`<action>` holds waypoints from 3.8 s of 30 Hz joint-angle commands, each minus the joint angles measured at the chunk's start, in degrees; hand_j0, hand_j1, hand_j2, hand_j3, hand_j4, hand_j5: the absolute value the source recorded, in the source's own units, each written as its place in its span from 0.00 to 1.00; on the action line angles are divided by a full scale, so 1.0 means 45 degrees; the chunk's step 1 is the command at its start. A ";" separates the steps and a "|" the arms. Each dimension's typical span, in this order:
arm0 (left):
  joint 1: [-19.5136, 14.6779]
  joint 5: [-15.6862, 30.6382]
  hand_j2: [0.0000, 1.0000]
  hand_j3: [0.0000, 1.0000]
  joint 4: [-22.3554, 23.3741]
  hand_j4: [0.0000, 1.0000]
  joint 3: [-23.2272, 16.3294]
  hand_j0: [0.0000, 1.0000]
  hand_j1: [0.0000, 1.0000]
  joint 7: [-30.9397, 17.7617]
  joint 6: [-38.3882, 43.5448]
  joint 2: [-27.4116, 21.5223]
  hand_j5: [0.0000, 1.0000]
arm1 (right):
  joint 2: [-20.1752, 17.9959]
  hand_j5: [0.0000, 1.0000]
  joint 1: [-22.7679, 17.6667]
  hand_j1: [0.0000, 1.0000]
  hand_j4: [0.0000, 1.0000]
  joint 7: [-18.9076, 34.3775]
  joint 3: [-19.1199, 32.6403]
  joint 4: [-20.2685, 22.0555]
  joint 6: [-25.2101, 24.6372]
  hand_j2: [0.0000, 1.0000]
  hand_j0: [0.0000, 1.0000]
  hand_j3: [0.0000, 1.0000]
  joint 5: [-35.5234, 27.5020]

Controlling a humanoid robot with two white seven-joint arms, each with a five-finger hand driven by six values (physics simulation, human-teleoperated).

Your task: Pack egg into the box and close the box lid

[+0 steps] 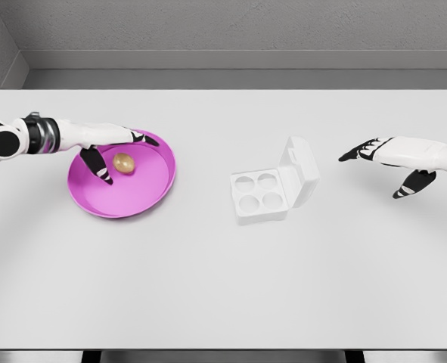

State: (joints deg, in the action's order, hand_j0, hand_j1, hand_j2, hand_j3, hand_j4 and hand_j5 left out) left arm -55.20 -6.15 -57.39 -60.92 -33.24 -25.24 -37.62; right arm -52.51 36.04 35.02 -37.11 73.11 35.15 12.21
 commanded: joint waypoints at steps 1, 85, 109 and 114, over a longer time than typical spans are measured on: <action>0.0000 0.0059 1.00 1.00 0.0018 1.00 0.0003 1.00 1.00 0.0004 0.0023 0.0001 1.00 | -0.0012 1.00 0.0000 1.00 1.00 -0.0005 -0.0015 0.0004 -0.0033 1.00 1.00 1.00 -0.0076; 0.1933 0.4981 0.31 0.31 -0.1173 0.31 0.2991 0.31 0.31 0.0434 -0.0798 0.5001 0.31 | -0.0148 1.00 0.0039 1.00 1.00 -0.0005 -0.0230 0.0199 -0.0033 1.00 1.00 1.00 -0.0076; 0.3203 0.5625 0.34 0.34 0.0037 0.34 0.3303 0.34 0.34 0.0434 -0.2169 0.5939 0.34 | -0.0148 1.00 0.0039 1.00 1.00 -0.0005 -0.0308 0.0238 -0.0033 1.00 1.00 1.00 -0.0076; 0.3203 0.5625 0.42 0.42 0.0037 0.42 0.3323 0.42 0.42 0.0414 -0.2169 0.5919 0.42 | -0.0148 1.00 0.0039 1.00 1.00 -0.0005 -0.0308 0.0238 -0.0033 1.00 1.00 1.00 -0.0076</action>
State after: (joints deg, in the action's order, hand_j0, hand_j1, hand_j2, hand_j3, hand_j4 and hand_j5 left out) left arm -40.78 18.64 -57.19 -46.07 -31.31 -35.13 -11.01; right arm -53.09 36.21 35.02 -38.52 74.15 35.15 12.20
